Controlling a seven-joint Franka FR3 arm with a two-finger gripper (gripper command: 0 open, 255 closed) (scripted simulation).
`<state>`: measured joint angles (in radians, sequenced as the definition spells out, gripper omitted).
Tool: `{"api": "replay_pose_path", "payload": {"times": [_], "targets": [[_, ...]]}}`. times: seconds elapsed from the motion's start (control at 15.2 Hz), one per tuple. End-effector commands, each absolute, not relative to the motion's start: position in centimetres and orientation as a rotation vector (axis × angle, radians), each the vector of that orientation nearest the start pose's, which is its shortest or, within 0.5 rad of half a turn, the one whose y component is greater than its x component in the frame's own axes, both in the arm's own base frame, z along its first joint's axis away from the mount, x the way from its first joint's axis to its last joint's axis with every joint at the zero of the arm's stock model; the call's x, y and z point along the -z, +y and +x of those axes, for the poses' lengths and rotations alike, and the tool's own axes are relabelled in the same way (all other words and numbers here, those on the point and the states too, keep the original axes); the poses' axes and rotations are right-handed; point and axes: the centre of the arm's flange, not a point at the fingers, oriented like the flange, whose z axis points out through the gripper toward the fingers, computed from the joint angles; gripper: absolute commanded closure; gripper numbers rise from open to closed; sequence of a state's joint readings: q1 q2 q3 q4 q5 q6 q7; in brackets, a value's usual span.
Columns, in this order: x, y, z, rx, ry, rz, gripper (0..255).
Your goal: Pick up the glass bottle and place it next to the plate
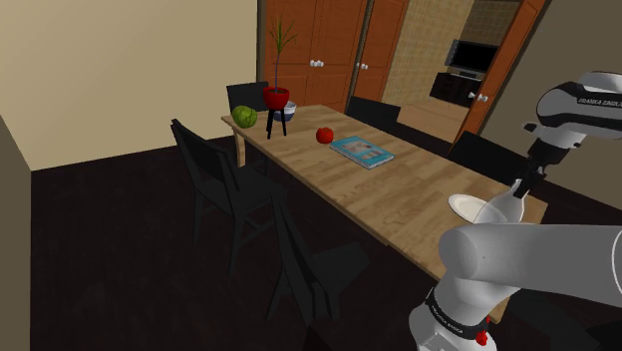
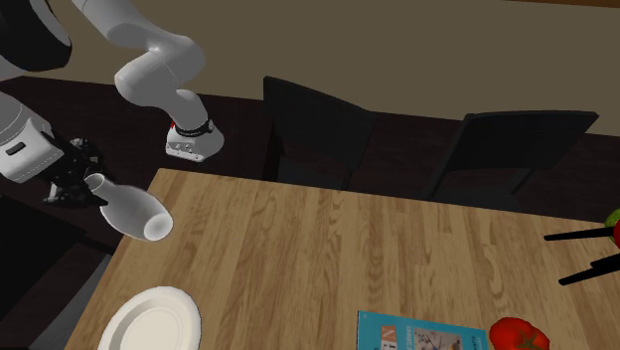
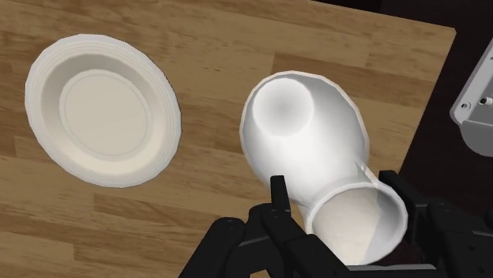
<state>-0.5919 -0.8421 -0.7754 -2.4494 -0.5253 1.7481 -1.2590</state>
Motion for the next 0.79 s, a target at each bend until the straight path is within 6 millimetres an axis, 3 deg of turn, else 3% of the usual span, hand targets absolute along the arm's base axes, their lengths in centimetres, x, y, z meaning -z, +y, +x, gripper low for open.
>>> {"api": "replay_pose_path", "payload": {"times": [0.0, 0.46, 0.73], "targets": [[-47.2, -37.7, 0.2, 0.05, -0.298, -3.118, 255], [-43.5, -37.7, 0.2, 0.05, -0.298, -3.118, 255], [-43.3, -37.7, 0.2, 0.05, -0.298, -3.118, 255]]}}
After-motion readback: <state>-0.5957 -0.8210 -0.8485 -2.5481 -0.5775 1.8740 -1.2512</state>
